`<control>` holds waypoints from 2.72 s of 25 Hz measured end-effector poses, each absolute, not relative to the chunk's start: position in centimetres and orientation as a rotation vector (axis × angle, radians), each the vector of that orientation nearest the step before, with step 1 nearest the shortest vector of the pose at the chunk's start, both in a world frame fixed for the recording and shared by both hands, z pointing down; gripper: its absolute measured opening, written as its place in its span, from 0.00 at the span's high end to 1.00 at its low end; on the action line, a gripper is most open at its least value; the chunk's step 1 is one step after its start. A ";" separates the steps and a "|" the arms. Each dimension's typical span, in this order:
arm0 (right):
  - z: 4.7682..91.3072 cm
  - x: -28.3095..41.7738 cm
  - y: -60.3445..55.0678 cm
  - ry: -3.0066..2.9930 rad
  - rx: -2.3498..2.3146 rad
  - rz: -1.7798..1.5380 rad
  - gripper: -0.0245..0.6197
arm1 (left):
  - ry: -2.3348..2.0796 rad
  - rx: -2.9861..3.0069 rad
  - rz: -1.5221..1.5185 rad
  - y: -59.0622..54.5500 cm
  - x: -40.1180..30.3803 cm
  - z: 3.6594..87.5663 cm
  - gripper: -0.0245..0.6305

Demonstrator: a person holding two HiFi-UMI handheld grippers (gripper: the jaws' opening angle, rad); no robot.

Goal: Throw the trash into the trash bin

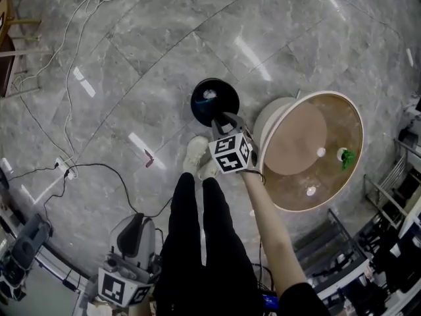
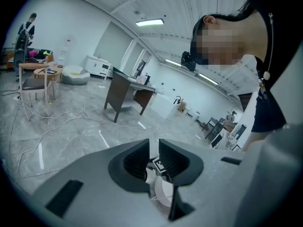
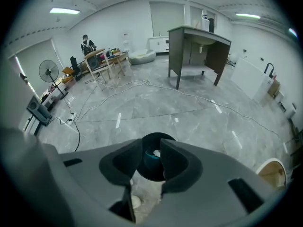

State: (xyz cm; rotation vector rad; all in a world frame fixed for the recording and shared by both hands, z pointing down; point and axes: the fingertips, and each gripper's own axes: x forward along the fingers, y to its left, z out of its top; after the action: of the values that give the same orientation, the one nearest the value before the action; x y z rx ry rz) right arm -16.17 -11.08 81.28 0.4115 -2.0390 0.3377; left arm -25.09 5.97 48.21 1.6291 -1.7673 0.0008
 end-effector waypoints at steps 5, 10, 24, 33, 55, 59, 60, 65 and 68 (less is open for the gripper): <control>80.7 -16.3 -11.2 -2.043 0.433 0.339 0.78 | -1.758 1.642 -0.027 5.8 -25.4 47.9 0.87; 79.0 -15.5 -11.8 -2.060 0.500 0.356 0.83 | -1.716 1.695 -0.004 4.8 -25.1 47.5 0.87; 70.1 -0.5 -13.4 -2.004 0.969 0.556 0.80 | -1.387 2.063 -0.016 -3.9 -16.9 43.2 0.87; 56.0 7.9 -9.3 -2.067 1.350 0.698 0.79 | -1.202 2.355 0.128 -6.0 -9.4 37.7 0.87; 17.5 17.7 -0.9 -2.571 2.124 0.311 0.96 | -1.195 2.767 -0.122 -8.4 -5.1 16.9 0.87; 17.0 18.9 -0.3 -2.511 2.175 0.251 0.96 | -1.214 2.793 -0.157 -8.5 -5.5 15.8 0.88; 16.8 18.9 -0.2 -2.507 2.181 0.245 0.96 | -1.216 2.802 -0.161 -8.5 -5.5 15.5 0.88; 16.5 18.5 -0.3 -2.480 2.185 0.220 0.96 | -1.205 2.833 -0.182 -8.5 -5.1 14.8 0.89; 16.5 18.6 -0.4 -2.474 2.172 0.213 0.96 | -1.197 2.832 -0.183 -8.6 -4.7 14.9 0.89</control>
State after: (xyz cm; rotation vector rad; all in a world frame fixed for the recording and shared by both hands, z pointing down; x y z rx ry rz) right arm 18.58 -0.38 16.51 2.1720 -2.4739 0.2126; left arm -4.72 -8.60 14.90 2.8322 -1.1966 -0.1829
